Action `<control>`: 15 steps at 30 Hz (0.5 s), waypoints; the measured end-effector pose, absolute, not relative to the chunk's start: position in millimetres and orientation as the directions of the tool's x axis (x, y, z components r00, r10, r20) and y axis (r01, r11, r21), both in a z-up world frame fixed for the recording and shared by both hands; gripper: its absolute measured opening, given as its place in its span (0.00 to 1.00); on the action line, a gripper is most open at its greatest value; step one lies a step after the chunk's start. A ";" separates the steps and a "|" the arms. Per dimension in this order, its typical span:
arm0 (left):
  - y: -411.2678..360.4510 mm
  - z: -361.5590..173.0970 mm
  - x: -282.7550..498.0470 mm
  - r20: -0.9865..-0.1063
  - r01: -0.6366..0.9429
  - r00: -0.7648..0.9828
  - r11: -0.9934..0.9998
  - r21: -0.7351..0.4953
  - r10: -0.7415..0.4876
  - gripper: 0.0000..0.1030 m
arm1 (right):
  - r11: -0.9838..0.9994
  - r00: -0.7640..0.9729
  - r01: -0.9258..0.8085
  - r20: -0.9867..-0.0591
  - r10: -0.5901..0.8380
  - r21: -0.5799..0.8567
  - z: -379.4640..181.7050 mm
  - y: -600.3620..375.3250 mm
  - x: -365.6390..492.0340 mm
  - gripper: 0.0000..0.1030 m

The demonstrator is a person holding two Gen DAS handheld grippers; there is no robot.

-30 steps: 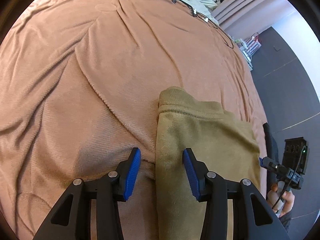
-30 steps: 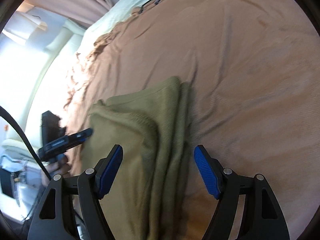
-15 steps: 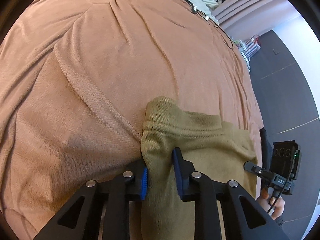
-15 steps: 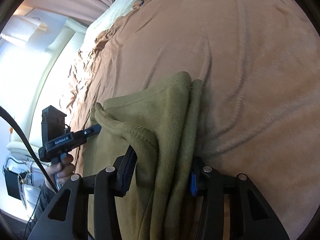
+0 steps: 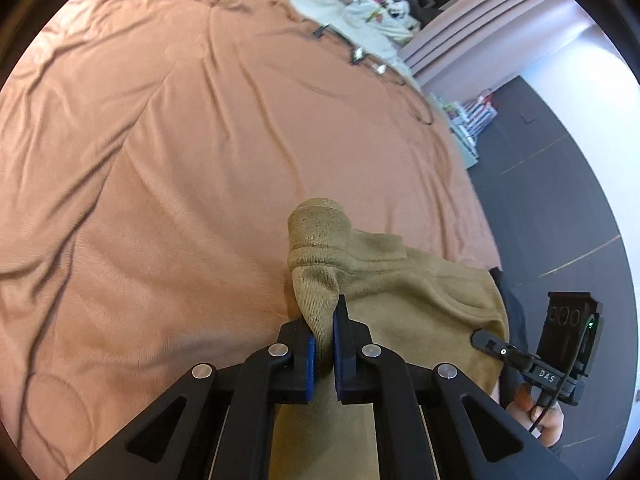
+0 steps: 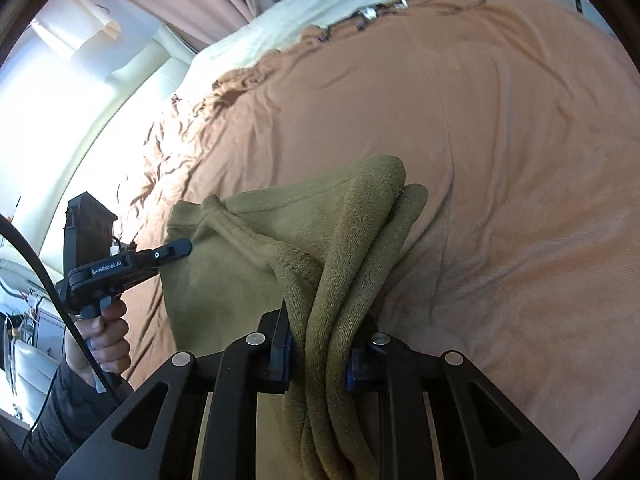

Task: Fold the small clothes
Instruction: 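Lift the folded shirt with both grippers and carry it off the bed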

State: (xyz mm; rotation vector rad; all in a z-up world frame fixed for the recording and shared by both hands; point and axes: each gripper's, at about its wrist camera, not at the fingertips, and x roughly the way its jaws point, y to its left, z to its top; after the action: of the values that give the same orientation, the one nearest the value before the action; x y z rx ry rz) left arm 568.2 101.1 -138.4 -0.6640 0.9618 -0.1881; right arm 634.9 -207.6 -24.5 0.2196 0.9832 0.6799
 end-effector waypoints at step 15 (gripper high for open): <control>90.0 -46.7 488.3 -0.571 -0.043 0.689 0.762 -0.646 -0.446 0.06 | 0.779 0.502 -0.507 -0.609 0.615 0.369 45.4 -232.4 505.4 0.14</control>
State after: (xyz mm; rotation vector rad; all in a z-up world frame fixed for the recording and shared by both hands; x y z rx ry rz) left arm 488.3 90.0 -46.7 -0.6813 0.7909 -0.2465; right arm 505.4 -232.4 45.4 0.1495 0.7947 0.6803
